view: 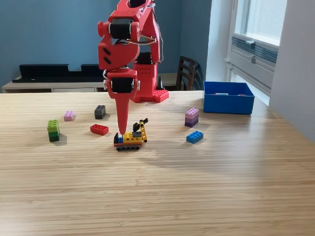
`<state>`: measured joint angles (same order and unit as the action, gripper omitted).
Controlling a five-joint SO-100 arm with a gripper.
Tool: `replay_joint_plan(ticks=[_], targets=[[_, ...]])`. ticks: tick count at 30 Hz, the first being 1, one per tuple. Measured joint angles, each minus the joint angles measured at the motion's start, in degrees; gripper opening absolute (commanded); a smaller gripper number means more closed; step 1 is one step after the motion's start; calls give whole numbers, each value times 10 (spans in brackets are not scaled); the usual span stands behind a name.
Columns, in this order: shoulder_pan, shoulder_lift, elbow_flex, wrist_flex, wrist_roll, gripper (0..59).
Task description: Grasp a lego block and put it in the bin.
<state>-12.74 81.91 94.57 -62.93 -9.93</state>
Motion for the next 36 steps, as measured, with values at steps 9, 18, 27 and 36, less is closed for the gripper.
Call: replay_joint_plan(ticks=[9, 18, 27, 36], targets=[[-7, -52, -43, 0, 0, 276], [-10, -82, -80, 0, 5, 261], [4, -104, -91, 0, 18, 233], [25, -105, -91, 0, 33, 203]])
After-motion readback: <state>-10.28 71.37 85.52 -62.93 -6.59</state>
